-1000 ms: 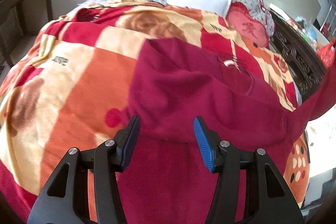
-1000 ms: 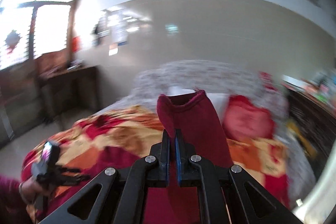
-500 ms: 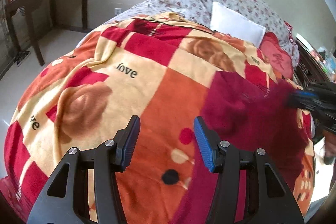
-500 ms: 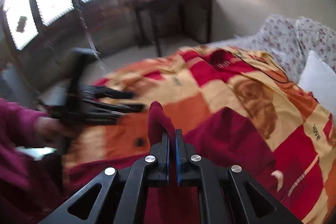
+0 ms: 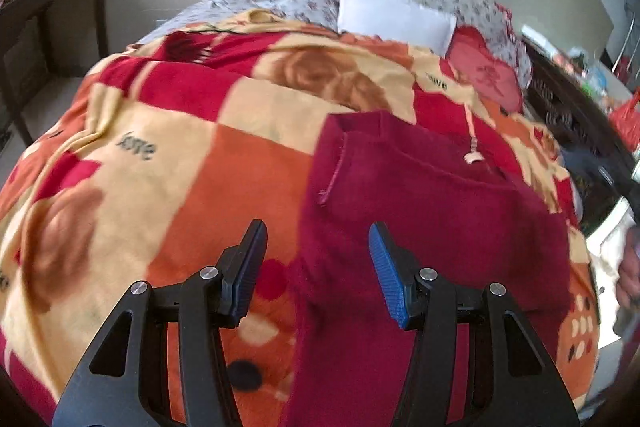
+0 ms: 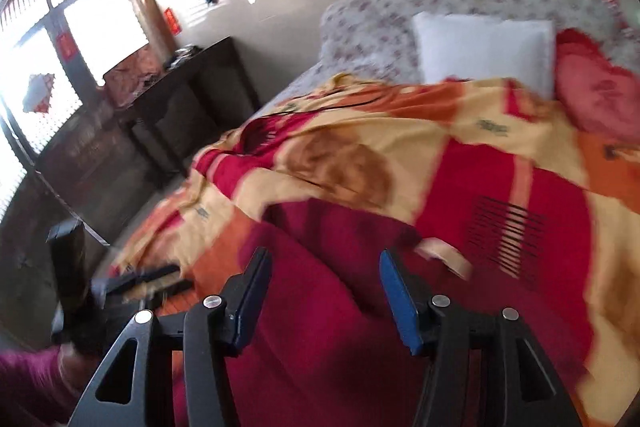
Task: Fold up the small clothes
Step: 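Open the right gripper and withdraw it from the folded sweatshirt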
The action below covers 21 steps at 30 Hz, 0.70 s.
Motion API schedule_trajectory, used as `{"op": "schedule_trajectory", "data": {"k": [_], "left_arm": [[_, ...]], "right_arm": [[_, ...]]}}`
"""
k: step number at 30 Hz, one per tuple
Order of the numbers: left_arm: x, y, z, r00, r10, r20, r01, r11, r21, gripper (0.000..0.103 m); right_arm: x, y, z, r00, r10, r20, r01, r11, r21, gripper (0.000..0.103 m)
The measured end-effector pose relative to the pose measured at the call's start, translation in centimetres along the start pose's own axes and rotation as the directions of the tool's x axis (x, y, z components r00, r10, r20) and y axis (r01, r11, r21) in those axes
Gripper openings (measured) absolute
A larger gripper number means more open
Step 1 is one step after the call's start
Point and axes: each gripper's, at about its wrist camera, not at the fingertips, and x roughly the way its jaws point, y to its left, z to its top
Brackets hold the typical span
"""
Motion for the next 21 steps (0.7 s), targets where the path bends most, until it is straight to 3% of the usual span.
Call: {"op": "schedule_trajectory", "data": {"k": [1, 3, 5, 8, 11, 17, 19, 21], "left_arm": [[0.9, -0.3, 0.4, 1.000, -0.005, 0.002, 0.005, 1.000, 0.009, 0.053], [2.0, -0.5, 0.9, 1.000, 0.005, 0.009, -0.005, 1.000, 0.016, 0.053], [3.3, -0.7, 1.7, 1.000, -0.018, 0.009, 0.018, 1.000, 0.014, 0.053], [5.1, -0.9, 2.3, 0.997, -0.075, -0.021, 0.075, 0.997, -0.015, 0.053], [6.4, -1.2, 2.3, 0.992, -0.109, -0.070, 0.105, 0.993, -0.058, 0.053], [5.4, -2.7, 2.1, 0.992, -0.100, -0.076, 0.098, 0.995, -0.037, 0.053], [4.9, -3.4, 2.3, 0.987, -0.132, -0.092, 0.130, 0.991, -0.031, 0.053], [4.0, -4.0, 2.4, 0.987, -0.141, -0.076, 0.140, 0.990, -0.016, 0.053]], "right_arm": [[-1.4, -0.4, -1.3, 0.997, -0.075, 0.002, 0.075, 0.997, -0.016, 0.054], [-3.4, -2.1, -4.0, 0.969, -0.245, 0.001, 0.245, 0.969, -0.019, 0.054], [-4.8, -4.4, -5.8, 0.946, -0.325, -0.020, 0.325, 0.945, 0.041, 0.054], [-5.4, -9.0, -8.0, 0.935, -0.344, -0.083, 0.354, 0.916, 0.190, 0.054], [-3.6, -11.5, -9.1, 0.933, -0.329, -0.143, 0.356, 0.903, 0.240, 0.054], [0.5, -13.2, -9.0, 0.965, -0.216, -0.150, 0.255, 0.910, 0.327, 0.052], [0.1, -12.9, -8.6, 0.967, -0.227, -0.114, 0.252, 0.913, 0.319, 0.017], [-1.1, -12.5, -8.3, 0.949, -0.302, -0.088, 0.314, 0.903, 0.292, 0.009]]}}
